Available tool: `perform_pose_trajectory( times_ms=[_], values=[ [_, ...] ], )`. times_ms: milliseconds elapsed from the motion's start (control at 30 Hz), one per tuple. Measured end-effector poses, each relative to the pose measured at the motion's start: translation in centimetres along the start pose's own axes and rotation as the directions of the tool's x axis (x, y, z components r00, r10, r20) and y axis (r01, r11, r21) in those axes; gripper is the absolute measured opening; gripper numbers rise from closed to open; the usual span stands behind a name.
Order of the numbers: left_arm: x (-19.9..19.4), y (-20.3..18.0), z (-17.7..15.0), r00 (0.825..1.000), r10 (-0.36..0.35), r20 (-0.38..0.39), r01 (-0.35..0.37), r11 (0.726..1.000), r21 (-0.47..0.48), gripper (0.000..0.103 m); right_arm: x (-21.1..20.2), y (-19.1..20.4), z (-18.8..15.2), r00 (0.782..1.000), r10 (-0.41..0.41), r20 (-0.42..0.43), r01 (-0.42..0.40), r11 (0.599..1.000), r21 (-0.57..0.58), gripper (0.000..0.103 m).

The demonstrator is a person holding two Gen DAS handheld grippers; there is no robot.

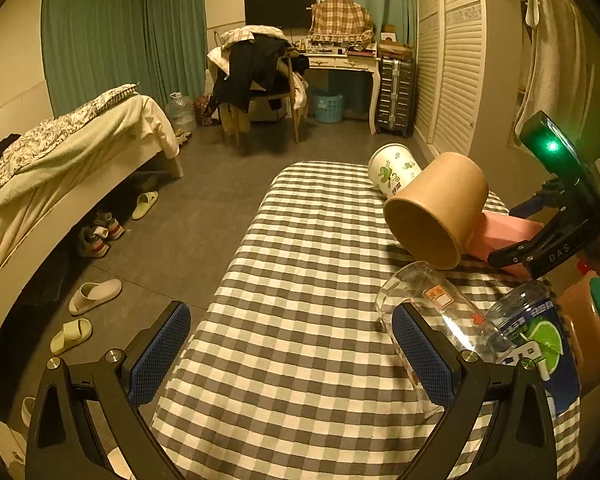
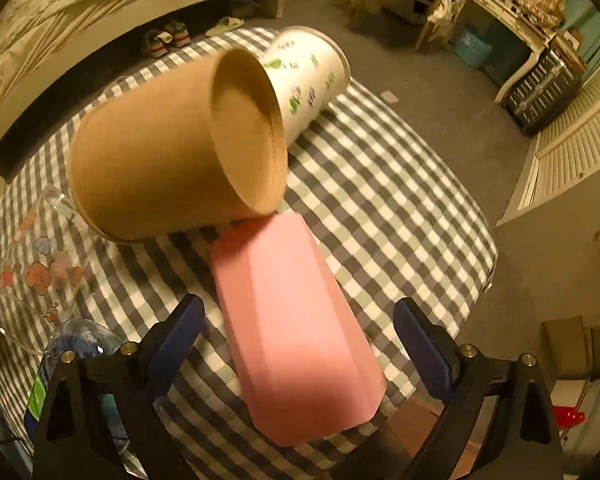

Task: Flip cup upside down
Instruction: 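Close the right gripper around the pink cup's body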

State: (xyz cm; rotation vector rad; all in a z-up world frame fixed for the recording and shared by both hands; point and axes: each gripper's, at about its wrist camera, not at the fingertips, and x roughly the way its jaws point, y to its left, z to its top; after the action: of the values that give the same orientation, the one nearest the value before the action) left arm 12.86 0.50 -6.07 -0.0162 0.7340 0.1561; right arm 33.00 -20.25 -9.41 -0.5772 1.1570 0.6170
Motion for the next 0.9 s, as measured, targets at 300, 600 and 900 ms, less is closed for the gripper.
perform_pose_trajectory(
  times_ms=[300, 600, 900],
  values=[
    [-0.4, -0.8, -0.2, 1.0, -0.002, 0.002, 0.002, 1.0, 0.019, 0.103, 1.2, -1.3, -1.2, 0.998, 0.036, -0.044, -0.033, 0.997, 0.077, 0.07],
    [-4.9, -0.4, -0.1, 0.997, -0.039, 0.074, 0.038, 0.999, 0.005, 0.103, -7.5, -1.1, -4.3, 0.997, -0.056, 0.055, 0.045, 0.98, 0.195, 0.064],
    [-9.7, 1.4, -1.6, 0.984, -0.107, 0.143, 0.11, 0.994, -0.015, 0.103, -17.6, 9.1, -8.9, 0.972, -0.183, 0.145, 0.139, 0.952, 0.273, 0.064]
  ],
)
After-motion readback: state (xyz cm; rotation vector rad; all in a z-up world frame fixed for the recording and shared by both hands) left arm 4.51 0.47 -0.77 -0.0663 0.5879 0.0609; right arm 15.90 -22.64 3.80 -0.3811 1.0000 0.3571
